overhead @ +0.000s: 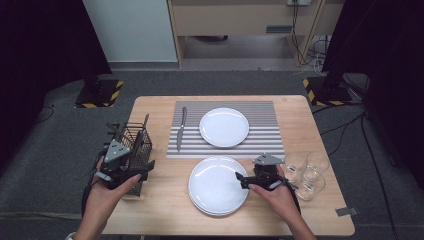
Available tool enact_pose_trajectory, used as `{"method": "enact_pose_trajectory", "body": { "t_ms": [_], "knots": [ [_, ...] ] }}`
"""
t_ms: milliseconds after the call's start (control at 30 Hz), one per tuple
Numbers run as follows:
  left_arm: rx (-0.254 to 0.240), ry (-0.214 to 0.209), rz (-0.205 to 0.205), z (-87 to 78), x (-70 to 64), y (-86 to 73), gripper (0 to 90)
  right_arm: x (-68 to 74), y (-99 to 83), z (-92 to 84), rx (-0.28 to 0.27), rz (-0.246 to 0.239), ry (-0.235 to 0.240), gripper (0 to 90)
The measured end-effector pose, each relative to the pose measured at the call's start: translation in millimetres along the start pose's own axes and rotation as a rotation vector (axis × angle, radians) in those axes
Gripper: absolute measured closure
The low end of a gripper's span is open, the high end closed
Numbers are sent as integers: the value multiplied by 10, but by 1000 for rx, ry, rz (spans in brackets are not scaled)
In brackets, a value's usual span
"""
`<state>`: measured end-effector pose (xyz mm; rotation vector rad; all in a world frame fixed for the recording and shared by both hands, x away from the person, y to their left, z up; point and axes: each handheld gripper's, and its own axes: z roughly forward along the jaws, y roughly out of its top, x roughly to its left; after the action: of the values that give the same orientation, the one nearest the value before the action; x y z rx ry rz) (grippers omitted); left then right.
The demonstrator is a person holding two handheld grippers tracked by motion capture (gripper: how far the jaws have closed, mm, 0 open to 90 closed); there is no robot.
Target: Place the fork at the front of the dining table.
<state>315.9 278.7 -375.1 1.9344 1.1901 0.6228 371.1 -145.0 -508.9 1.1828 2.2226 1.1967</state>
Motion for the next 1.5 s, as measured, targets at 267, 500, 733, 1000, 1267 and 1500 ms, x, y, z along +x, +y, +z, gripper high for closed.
{"method": "enact_pose_trajectory", "body": {
  "t_ms": [267,500,733,1000,1267,1500],
  "knots": [
    [-4,26,-13,-89,133,-6,155,6,0,2,0,1,-2,75],
    [-19,41,-28,-122,215,-3,154,7,-2,12,2,-3,-2,75],
    [-32,53,-33,-148,250,6,156,8,-2,11,1,-2,-2,75],
    [-30,66,-39,-143,292,1,157,9,0,10,0,-3,-2,76],
    [-37,86,-39,-172,347,26,161,9,1,6,1,0,-3,75],
    [-36,103,-51,-160,432,44,164,24,5,8,1,-1,0,76]
  ]
}}
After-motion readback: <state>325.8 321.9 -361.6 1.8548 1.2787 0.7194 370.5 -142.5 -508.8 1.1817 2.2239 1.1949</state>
